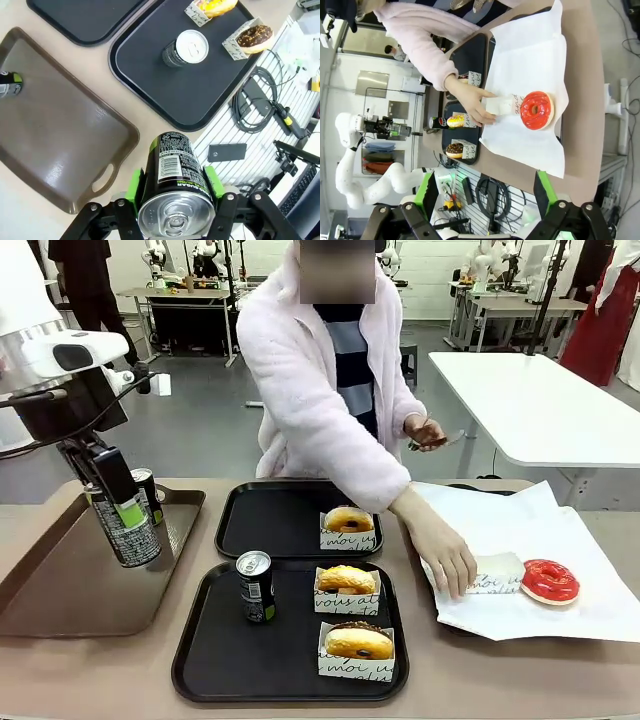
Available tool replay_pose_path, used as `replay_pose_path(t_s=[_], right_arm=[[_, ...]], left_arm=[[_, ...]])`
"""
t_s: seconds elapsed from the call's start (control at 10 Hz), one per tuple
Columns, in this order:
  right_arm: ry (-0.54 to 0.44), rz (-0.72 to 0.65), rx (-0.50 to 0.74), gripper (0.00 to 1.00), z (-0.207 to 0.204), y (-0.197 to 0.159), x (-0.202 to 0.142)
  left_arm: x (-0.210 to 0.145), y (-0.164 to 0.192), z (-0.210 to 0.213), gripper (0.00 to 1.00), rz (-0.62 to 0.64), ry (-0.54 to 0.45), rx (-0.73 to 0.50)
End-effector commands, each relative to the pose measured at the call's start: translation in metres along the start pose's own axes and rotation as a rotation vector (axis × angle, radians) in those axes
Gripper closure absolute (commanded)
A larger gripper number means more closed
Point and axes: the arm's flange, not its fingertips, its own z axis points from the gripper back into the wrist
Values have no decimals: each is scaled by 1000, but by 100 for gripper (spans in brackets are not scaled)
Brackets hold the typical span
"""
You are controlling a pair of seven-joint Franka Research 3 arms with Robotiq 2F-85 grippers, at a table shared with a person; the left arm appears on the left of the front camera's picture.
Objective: Set up donuts and drinks on trays.
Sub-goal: Pick up one Pepsi coke from the Handle tray and place it on the Flat Tray without a Pepsi coke.
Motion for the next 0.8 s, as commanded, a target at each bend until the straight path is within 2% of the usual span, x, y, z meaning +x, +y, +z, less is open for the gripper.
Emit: replay_pose_path(t_s=[0.0,0.7], right_arm=[[-23,16,25,0,0,0,2],[-23,16,25,0,0,0,2]], left_arm=[[2,-2,-1,41,-20,-8,19],[-2,-2,1,41,4,-23,34]])
